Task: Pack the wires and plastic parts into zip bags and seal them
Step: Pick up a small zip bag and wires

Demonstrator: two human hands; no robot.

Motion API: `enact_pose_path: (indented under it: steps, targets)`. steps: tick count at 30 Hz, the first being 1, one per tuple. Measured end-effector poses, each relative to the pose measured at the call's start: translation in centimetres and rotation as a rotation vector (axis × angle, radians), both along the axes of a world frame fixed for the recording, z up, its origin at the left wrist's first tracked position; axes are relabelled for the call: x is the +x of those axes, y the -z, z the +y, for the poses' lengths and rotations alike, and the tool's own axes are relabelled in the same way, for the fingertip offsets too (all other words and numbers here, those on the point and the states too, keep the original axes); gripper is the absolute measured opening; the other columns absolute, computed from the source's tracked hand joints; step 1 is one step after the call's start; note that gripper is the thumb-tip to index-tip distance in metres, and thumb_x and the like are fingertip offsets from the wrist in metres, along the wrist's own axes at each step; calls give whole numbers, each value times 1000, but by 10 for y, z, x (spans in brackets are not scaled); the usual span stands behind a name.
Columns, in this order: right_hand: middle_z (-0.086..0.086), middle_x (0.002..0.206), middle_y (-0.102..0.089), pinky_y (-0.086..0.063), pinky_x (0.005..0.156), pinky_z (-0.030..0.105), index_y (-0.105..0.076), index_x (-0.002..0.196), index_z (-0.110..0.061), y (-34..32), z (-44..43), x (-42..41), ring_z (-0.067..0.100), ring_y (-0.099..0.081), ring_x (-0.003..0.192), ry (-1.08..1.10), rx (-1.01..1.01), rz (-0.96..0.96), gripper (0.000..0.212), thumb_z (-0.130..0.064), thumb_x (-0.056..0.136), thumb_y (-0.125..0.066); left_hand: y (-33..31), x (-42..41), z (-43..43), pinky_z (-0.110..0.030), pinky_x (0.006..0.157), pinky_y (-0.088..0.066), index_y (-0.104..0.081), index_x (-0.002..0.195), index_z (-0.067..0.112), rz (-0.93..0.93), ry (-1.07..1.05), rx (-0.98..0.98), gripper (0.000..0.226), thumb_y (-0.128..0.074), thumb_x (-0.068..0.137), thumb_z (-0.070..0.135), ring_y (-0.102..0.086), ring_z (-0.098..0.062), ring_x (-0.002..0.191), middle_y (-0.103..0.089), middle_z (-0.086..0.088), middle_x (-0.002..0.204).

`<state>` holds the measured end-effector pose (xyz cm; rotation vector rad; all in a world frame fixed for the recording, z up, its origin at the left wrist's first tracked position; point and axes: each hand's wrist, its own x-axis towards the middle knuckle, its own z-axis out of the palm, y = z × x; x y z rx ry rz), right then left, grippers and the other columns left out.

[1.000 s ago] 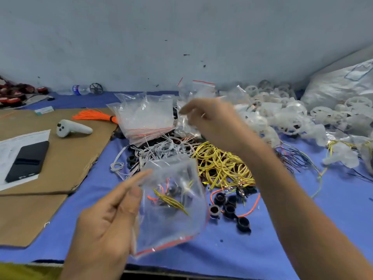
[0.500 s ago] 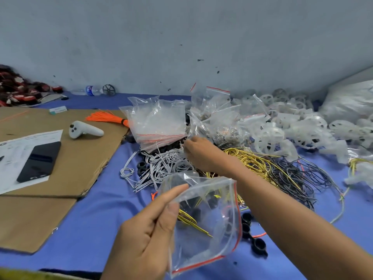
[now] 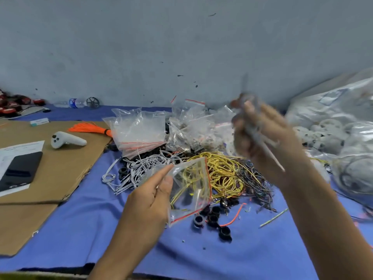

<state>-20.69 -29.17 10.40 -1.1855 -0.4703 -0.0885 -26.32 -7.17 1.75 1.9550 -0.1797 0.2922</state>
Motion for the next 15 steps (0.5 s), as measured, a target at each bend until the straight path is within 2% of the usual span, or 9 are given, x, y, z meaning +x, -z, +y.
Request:
enact_pose_path:
  steps: [1,2,4,5,7,9,11,12,15]
  targets:
    - [4,67,-56,-36,38,16,-69,102,-21,10,6,-16,10,-45,40,-68,-122,33,17,-25,98,-52,0,1,-3,-42,89,-51,-60,128,46,-9,-8,2,49,-40,85,59,-44,6,107,-35,36,100]
    - [10,67,-53,-34,36,15,-68,104,-24,25,15,-31,10,-42,37,-99,-266,62,17,-26,100,-51,1,1,-6,-38,80,-51,-58,123,52,-23,-13,8,43,-40,85,58,-62,2,96,-43,32,105]
    - [15,70,-50,-31,34,15,-65,105,-25,58,33,-53,10,-39,33,-92,-433,178,17,-21,103,-48,6,0,-10,-28,66,-45,-55,120,57,-67,-22,45,35,-39,88,56,-58,0,63,-67,5,89]
    - [11,69,-51,-31,34,15,-64,107,-22,70,39,-59,10,-39,33,-75,-429,260,18,-17,104,-47,8,-1,-10,-24,62,-41,-55,123,55,-82,-26,68,38,-38,89,55,-51,1,58,-60,8,66]
    - [2,62,-53,-34,34,15,-64,112,-15,85,40,-64,11,-44,36,-40,-353,407,20,-12,104,-46,12,-6,-9,-21,53,-35,-52,135,51,-82,-38,155,49,-33,90,59,-48,-2,52,-55,17,56]
    - [3,71,-58,-44,40,21,-68,108,-12,92,38,-63,15,-52,47,-29,-261,495,21,-9,102,-48,15,-11,-9,-24,48,-34,-43,141,55,-85,-43,277,56,-25,89,64,-48,-7,50,-53,15,52]
    - [9,86,-64,-55,55,29,-74,98,-10,95,39,-60,21,-60,61,-53,-112,556,23,-4,99,-52,18,-14,-7,-26,56,-43,-29,143,62,-93,-47,380,59,-16,85,67,-55,-12,56,-53,6,53]
    - [12,91,-66,-58,63,31,-75,96,-8,96,40,-58,23,-63,67,-81,-34,589,22,-1,97,-53,20,-15,-7,-33,68,-49,-21,143,65,-95,-44,440,61,-11,84,68,-60,-16,64,-55,1,55]
    - [22,86,-63,-56,76,31,-64,88,5,95,52,-54,26,-65,80,-196,81,607,12,7,90,-52,26,-16,-11,-42,98,-40,-2,143,67,-45,37,620,59,5,85,66,-66,-23,88,-67,-9,78]
